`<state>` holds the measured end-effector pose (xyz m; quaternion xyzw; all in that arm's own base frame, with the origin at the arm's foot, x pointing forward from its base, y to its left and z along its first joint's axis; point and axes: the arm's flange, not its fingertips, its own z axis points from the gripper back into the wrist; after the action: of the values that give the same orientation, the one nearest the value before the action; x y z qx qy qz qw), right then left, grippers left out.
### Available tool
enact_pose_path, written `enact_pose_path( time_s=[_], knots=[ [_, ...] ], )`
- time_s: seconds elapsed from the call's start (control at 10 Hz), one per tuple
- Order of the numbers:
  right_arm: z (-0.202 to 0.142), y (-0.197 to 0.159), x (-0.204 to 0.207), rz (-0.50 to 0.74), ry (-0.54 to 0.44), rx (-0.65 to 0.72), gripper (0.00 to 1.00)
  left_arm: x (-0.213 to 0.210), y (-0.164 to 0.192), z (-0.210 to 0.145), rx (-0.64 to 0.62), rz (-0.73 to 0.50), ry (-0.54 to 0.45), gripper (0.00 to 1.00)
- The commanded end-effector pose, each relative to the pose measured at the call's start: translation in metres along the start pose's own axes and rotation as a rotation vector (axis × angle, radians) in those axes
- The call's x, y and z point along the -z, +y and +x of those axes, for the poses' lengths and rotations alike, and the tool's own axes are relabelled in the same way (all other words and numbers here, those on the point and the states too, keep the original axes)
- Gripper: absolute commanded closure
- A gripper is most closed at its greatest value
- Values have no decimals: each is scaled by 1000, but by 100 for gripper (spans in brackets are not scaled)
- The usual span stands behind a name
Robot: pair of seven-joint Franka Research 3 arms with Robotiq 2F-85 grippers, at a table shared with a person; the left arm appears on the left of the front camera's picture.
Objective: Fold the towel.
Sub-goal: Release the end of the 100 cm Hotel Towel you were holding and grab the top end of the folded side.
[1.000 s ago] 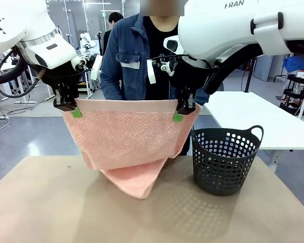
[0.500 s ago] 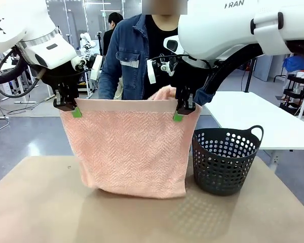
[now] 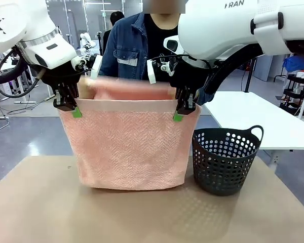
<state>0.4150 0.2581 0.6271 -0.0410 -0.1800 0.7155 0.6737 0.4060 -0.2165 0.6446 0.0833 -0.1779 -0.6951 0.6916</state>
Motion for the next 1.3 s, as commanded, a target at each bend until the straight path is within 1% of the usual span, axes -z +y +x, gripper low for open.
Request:
enact_pose_path(
  time_s=[0.0,1.2],
  knots=[
    [0,0,0,1,1,0,100,-2,2,-1,3,6,6,100],
    [0,0,0,1,1,0,100,-2,2,-1,3,6,6,100]
  ],
)
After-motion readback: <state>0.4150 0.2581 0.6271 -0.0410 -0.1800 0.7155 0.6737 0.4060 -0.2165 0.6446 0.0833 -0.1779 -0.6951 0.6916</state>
